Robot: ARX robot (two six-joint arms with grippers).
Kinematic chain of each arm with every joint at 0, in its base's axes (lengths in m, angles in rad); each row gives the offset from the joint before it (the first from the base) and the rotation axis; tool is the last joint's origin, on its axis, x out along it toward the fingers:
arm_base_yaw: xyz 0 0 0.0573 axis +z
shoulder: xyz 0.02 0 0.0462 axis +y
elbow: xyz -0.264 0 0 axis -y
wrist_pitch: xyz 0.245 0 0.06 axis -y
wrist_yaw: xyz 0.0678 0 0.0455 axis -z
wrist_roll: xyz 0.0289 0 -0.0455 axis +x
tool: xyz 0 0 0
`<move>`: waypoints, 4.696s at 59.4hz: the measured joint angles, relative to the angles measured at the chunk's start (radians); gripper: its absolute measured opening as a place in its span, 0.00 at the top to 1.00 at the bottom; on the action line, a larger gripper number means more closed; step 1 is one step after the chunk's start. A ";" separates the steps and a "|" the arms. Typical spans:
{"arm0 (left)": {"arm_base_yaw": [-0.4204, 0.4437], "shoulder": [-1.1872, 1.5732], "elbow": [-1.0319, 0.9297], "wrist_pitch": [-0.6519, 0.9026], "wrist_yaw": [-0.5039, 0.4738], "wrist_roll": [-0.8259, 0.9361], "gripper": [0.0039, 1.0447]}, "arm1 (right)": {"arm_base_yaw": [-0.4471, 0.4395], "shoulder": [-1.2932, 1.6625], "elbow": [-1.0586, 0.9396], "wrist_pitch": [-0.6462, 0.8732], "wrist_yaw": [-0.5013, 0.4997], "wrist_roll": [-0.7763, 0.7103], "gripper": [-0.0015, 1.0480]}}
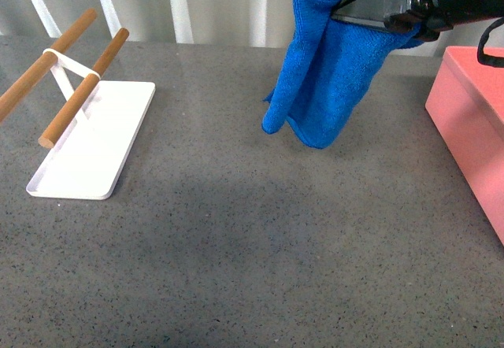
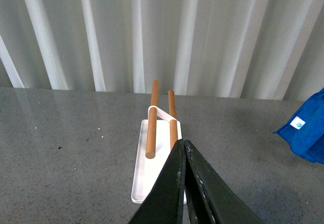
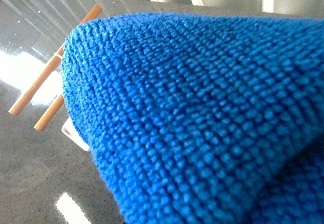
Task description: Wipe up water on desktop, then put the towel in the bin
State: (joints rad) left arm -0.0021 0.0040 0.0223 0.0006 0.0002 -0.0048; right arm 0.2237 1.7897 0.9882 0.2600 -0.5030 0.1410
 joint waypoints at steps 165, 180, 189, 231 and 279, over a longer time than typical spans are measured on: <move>0.000 0.000 0.000 0.000 0.000 0.000 0.06 | -0.125 -0.150 0.501 -0.800 0.789 -0.429 0.95; 0.000 0.000 0.000 0.000 0.000 0.000 0.06 | -0.234 -0.187 0.436 -0.863 0.769 -0.475 0.95; 0.000 0.000 0.000 0.000 0.000 0.000 0.06 | -0.295 -0.182 0.403 -0.865 0.741 -0.478 0.95; 0.000 0.000 0.000 0.000 0.000 0.000 0.06 | -0.346 -0.114 0.402 -0.844 0.734 -0.467 0.74; 0.000 0.000 0.000 0.000 0.000 0.000 0.06 | -0.347 -0.113 0.402 -0.843 0.734 -0.467 0.07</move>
State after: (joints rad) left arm -0.0021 0.0040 0.0223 0.0006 -0.0002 -0.0044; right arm -0.1230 1.6772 1.3903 -0.5835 0.2306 -0.3264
